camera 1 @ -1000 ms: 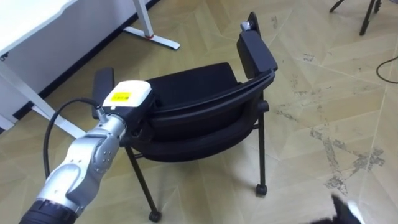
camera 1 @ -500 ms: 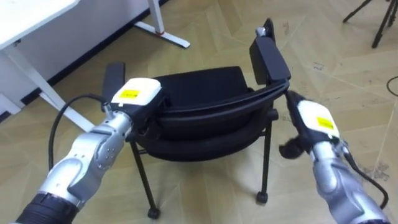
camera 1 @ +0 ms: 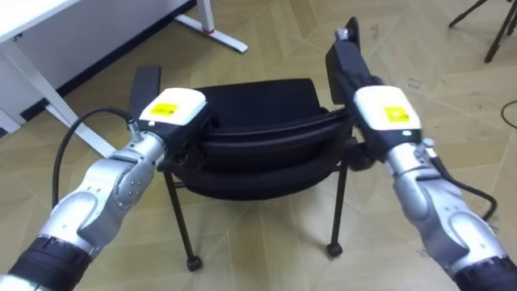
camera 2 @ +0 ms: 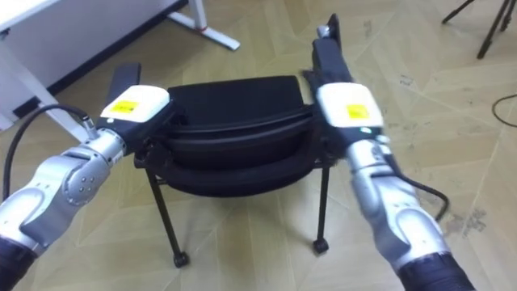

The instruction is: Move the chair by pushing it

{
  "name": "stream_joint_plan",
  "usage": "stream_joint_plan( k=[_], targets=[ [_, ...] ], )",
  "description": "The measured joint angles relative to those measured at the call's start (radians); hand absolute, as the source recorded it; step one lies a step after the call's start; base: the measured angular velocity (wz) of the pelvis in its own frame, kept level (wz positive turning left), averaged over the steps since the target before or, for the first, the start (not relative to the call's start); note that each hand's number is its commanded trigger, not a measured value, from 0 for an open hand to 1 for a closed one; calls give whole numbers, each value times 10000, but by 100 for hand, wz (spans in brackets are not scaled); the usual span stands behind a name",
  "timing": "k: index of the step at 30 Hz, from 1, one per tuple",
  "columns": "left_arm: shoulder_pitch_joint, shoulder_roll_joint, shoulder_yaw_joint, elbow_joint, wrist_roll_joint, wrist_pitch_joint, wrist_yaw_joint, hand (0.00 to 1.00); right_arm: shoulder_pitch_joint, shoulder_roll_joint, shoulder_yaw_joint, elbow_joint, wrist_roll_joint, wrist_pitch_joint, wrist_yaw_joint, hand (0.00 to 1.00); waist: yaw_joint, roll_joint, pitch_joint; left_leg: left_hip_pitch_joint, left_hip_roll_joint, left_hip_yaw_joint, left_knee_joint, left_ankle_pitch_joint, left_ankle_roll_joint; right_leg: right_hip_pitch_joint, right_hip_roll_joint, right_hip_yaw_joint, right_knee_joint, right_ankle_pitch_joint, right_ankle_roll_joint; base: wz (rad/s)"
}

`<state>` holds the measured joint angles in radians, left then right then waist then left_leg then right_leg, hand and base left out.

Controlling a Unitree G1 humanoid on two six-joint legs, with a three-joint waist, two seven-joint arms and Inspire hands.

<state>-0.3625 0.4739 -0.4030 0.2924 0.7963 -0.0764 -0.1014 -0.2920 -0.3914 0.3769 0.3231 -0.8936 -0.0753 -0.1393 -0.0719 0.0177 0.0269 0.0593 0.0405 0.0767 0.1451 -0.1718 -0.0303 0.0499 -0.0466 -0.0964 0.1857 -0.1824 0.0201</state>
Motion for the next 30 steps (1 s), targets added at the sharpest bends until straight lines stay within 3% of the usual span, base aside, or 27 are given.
stream_joint_plan(
  k=[6,7,8,9,10,11,12,14,18,19,20,21,22,30],
  targets=[
    [-22,-3,-192,-177,-15,-178,5,100,-93,-6,273,186,44,-13,416,0,179,-6,-14,31,-1,-318,-2,1,0,29,-5,-184,93,0,0,7],
    [-21,-2,-276,-162,-3,-177,15,100,-92,-3,276,258,45,-31,421,0,207,18,-19,115,34,-683,-6,15,11,-60,20,-259,411,-4,6,-15],
    [-14,-4,-367,-100,11,-165,29,100,-93,14,286,402,73,-131,440,0,240,105,2,272,275,-1546,-14,24,14,-571,178,-298,1214,-236,-34,-23],
    [-13,87,-377,-88,19,-184,29,100,-99,56,294,448,98,-200,447,0,313,65,-22,294,351,-1874,7,18,5,-777,383,14,1076,-191,-183,-40],
    [-16,300,-341,-74,83,-241,111,100,-167,48,326,443,116,-365,449,0,428,-99,-69,155,289,-2016,148,-62,-90,-993,569,333,18,546,-622,0],
    [18,180,-324,34,224,-175,234,100,-170,-87,396,510,157,-452,442,0,246,86,-82,-22,359,-1718,241,-249,-237,-843,573,-208,92,730,-545,20],
    [16,140,-326,118,210,-169,300,100,-180,-87,389,547,155,-445,424,0,168,99,-88,-22,378,-1419,220,-245,-232,-806,546,-277,106,720,-551,51],
    [-47,36,-349,153,213,-171,315,100,-272,-12,369,569,158,-427,484,0,31,78,-75,-21,414,-788,171,-203,-204,-761,558,-35,87,716,-545,29],
    [-122,-68,-506,129,206,-191,302,100,-313,10,373,570,160,-552,587,0,23,75,-77,122,272,-561,136,-201,-196,-727,549,25,-2,742,-465,-5],
    [-122,-107,-526,147,202,-190,287,100,-313,9,375,570,162,-564,648,10,22,76,-76,164,219,-542,135,-204,-190,-687,495,18,-17,746,-458,-9],
    [-122,-123,-539,163,218,-190,265,100,-313,8,376,570,161,-558,683,30,20,77,-75,195,185,-535,130,-204,-189,-646,462,24,-11,749,-453,-6],
    [-122,-133,-541,163,215,-190,252,100,-313,7,376,570,163,-556,684,72,20,77,-75,206,183,-530,126,-204,-188,-640,461,45,-12,762,-432,0],
    [-122,-154,-543,162,213,-204,251,100,-315,7,376,569,183,-555,684,100,15,76,-75,210,177,-528,114,-206,-186,-640,459,67,-12,772,-418,0],
    [-158,-166,-540,115,216,-315,198,100,-314,10,372,618,184,-556,785,100,200,83,-70,208,210,-533,78,-204,-183,-646,495,119,-36,739,-366,0]
  ],
)
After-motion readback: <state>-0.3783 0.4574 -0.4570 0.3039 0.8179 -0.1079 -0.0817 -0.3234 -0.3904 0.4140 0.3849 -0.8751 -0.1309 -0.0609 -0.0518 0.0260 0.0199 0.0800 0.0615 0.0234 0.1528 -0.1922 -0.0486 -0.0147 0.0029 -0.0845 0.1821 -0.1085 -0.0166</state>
